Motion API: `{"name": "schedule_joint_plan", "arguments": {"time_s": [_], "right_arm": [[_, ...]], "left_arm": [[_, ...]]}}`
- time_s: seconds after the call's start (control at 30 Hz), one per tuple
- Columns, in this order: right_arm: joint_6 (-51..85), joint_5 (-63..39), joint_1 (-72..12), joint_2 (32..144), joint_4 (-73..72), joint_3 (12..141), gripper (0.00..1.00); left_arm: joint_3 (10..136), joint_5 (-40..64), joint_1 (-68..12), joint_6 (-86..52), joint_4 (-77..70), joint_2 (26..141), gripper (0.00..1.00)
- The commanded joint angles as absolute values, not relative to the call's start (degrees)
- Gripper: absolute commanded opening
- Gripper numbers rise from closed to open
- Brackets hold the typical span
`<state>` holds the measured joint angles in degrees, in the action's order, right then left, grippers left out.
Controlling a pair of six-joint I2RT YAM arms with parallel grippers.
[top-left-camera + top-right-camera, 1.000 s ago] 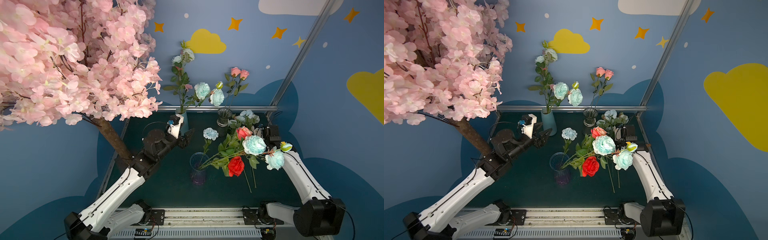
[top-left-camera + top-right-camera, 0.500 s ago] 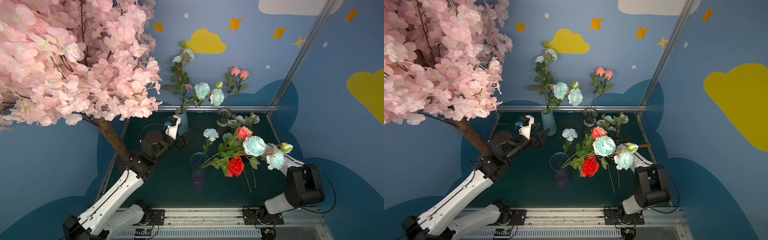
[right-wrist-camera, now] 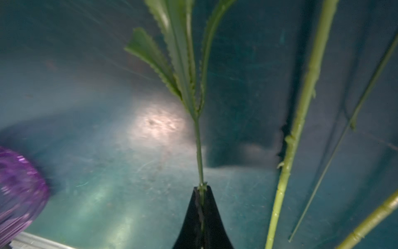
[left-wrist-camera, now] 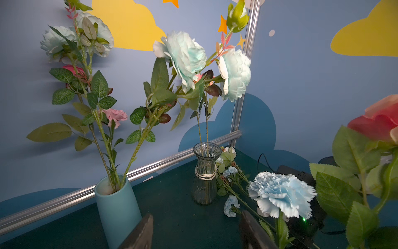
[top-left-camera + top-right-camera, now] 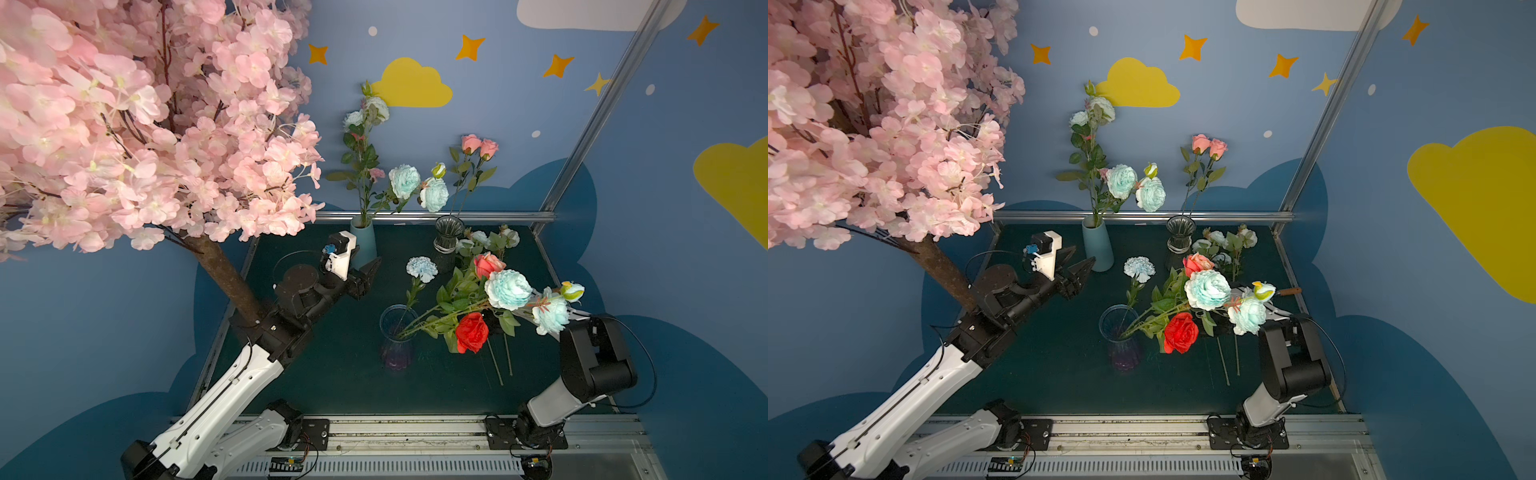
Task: Pick out blue flowers from the vase
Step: Place the flower at the center of the board, then pick up the flower from the vase.
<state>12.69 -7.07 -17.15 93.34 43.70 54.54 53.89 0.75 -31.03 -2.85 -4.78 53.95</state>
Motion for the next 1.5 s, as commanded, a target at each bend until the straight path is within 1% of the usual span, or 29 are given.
{"name": "schedule_joint_plan", "arguments": {"time_s": [0.0, 0.03, 0.13, 0.17, 0.27, 0.33, 0.43, 0.53, 0.67, 0.77, 0.83, 0.93, 1.0, 1.1, 1.2, 1.3, 1.47], "right_arm": [[14.23, -3.99, -17.23, 94.51, 47.28, 56.16, 0.01], [14.23, -3.92, -17.39, 94.57, 47.36, 56.16, 0.04], [14.67, -2.72, -17.58, 93.38, 47.33, 55.94, 0.24], [14.74, -2.15, -17.71, 92.58, 47.30, 55.90, 0.29], [14.68, -1.45, -17.71, 89.12, 46.30, 55.80, 0.39], [14.29, -1.50, -17.79, 86.53, 45.44, 56.00, 0.41], [12.90, -3.40, -17.85, 81.51, 42.21, 56.22, 0.43], [12.80, -4.32, -17.73, 76.37, 35.66, 56.30, 0.44], [18.74, -4.61, -17.59, 72.73, 22.59, 55.31, 0.44], [18.60, -10.46, -17.57, 70.70, 9.55, 51.86, 0.44], [18.41, -15.78, -17.64, 69.42, 0.42, 47.83, 0.44], [19.12, -20.79, -17.62, 67.91, -7.62, 42.16, 0.44], [18.10, -21.59, -17.58, 67.33, -9.52, 39.46, 0.44], [16.39, -21.85, -17.30, 67.40, -9.56, 38.85, 0.43], [16.28, -25.60, -17.33, 67.54, -9.00, 39.31, 0.39], [16.52, -29.35, -17.74, 65.86, -7.58, 40.47, 0.35], [15.13, -26.57, -17.71, 61.35, -2.79, 40.72, 0.32]], "left_arm": [[53.79, 1.69, -30.41, -3.20, -5.63, 53.19, 0.64], [53.87, 1.84, -30.24, -3.25, -5.54, 53.29, 0.64], [54.07, 2.24, -30.15, -3.40, -5.20, 53.38, 0.64], [54.14, 2.20, -30.11, -3.34, -4.89, 53.37, 0.64], [54.70, 2.20, -29.83, -3.18, -3.78, 53.26, 0.64], [55.35, 2.38, -29.72, -2.99, -2.60, 53.17, 0.64], [55.46, 2.26, -29.63, -2.86, -1.94, 52.62, 0.65], [55.04, 2.11, -29.62, -3.66, -2.43, 52.21, 0.65], [56.73, 4.08, -29.62, -3.97, 0.30, 52.59, 0.65], [59.60, 8.59, -29.53, -5.05, 5.72, 54.47, 0.66], [60.35, 16.30, -29.53, -6.35, 6.84, 55.63, 0.67], [61.56, 23.03, -29.53, -6.22, 9.73, 56.51, 0.69], [62.74, 23.75, -29.49, -5.27, 12.90, 56.78, 0.69], [65.51, 24.05, -29.53, -3.69, 19.03, 58.29, 0.69], [67.36, 24.18, -29.61, -2.97, 23.33, 60.19, 0.69], [67.23, 24.51, -29.81, -3.31, 23.81, 60.57, 0.68], [64.38, 30.77, -32.22, -4.85, 20.60, 57.85, 0.67]]}}
